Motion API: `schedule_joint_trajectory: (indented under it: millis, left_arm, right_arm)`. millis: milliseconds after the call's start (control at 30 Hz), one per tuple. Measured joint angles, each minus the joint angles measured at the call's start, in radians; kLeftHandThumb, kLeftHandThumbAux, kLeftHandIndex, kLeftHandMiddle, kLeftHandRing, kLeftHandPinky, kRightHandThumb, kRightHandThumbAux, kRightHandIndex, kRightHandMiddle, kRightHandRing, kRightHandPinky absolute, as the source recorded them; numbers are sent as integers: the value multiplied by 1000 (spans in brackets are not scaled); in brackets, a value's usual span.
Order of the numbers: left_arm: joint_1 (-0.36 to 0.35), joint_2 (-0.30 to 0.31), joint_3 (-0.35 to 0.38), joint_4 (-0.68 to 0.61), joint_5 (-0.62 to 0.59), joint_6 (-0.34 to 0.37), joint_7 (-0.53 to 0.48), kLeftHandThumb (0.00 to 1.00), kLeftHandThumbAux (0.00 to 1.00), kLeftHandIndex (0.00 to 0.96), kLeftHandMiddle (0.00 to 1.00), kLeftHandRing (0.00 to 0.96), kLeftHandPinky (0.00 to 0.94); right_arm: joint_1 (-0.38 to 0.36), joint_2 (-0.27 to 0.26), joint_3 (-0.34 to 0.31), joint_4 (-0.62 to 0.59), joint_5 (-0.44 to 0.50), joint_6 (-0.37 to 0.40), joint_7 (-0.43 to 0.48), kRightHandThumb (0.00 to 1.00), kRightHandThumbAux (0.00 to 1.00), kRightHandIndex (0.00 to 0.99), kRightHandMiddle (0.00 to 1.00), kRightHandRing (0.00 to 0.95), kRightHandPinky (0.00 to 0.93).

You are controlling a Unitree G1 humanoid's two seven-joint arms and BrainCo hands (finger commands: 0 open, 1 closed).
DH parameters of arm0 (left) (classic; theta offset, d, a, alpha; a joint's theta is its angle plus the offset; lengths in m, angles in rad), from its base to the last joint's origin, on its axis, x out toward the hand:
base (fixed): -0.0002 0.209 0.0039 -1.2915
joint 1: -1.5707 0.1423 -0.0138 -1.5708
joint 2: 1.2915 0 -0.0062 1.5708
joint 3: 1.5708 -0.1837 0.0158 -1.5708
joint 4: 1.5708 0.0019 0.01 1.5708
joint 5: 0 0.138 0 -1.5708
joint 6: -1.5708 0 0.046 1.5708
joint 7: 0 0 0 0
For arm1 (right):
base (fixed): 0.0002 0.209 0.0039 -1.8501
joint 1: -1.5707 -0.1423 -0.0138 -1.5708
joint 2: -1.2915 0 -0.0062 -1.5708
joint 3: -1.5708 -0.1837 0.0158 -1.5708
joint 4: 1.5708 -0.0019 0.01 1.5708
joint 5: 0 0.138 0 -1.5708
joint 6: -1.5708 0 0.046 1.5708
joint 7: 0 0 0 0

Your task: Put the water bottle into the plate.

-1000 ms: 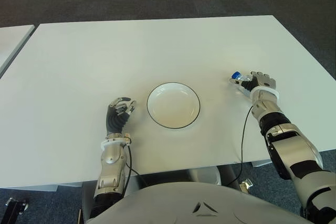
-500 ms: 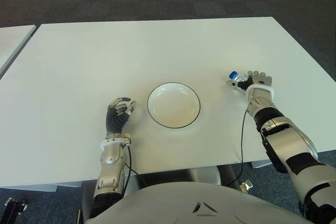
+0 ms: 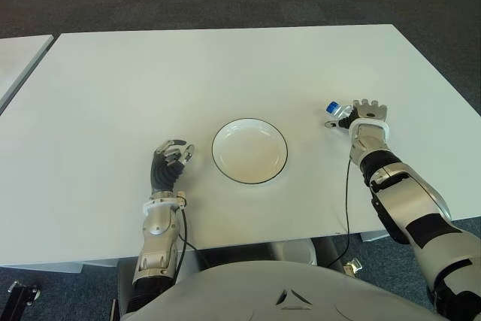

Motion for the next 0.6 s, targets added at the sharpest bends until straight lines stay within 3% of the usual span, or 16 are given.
schedule_joint_trajectory:
  millis: [100, 133, 200, 333, 600]
  left_arm:
    - [0, 3, 0, 0, 0, 0, 0, 701, 720, 436, 845, 838, 809]
    - [0, 4, 0, 0, 0, 0, 0, 701, 720, 436, 845, 838, 806]
    - [0, 5, 0, 1, 0, 0, 0, 701, 720, 436, 845, 838, 803]
    - [-1, 6, 0, 1, -1, 0, 0, 701, 720, 436, 844, 839, 803]
    - [-1, 7, 0, 1, -3, -1, 0, 702, 720, 436, 844, 841, 804]
  right_arm:
    - [-2, 4, 0, 2, 4, 9, 1, 600, 430, 378, 267, 261, 346]
    - [-3, 6, -2, 2, 6, 12, 1, 640, 527, 397, 333, 328, 407]
    - [-4, 9, -8, 2, 15, 19, 0, 675, 611, 414, 414, 408, 480]
    - [-7, 18, -36, 2, 37, 33, -11, 708, 682, 431, 548, 568, 613]
    - [-4, 42, -92, 3, 86, 45, -90, 720, 702, 438, 672, 696, 708]
